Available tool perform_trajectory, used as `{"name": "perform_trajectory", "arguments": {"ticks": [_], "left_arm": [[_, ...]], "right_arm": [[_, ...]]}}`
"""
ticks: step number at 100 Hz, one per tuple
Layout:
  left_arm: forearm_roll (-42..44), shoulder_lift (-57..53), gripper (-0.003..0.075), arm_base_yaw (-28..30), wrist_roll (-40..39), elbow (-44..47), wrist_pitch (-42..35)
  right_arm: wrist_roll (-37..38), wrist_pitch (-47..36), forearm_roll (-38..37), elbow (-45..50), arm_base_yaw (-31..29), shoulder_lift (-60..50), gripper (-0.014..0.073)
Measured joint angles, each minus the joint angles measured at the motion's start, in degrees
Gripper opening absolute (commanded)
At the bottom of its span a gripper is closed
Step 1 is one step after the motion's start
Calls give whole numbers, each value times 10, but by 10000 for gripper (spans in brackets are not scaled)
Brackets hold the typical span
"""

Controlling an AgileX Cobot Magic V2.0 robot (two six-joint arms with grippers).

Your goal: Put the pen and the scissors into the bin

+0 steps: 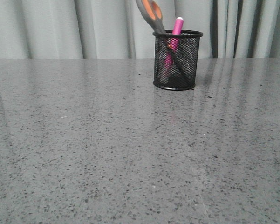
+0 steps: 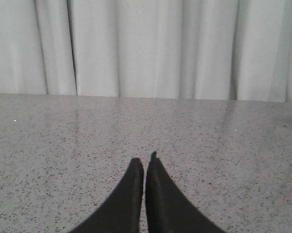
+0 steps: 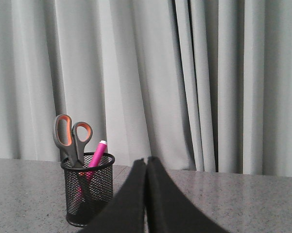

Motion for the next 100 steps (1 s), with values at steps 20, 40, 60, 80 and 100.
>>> {"name": "perform_trajectory", "arguments": {"ticks": [20,40,60,80,100], "left_arm": [[-9,0,-19,0,-1,0,13],[-11,0,-19,0,-1,0,17],[-11,0,-19,0,-1,0,17],[-11,0,-19,0,-1,0,17],[-11,0,-19,0,-1,0,17]], "right_arm": [[0,0,0,0,-1,0,-76],[0,0,0,0,-1,0,-76],[0,0,0,0,-1,0,-76],[0,0,0,0,-1,0,-76],[0,-4,0,0,-1,0,-76]]}}
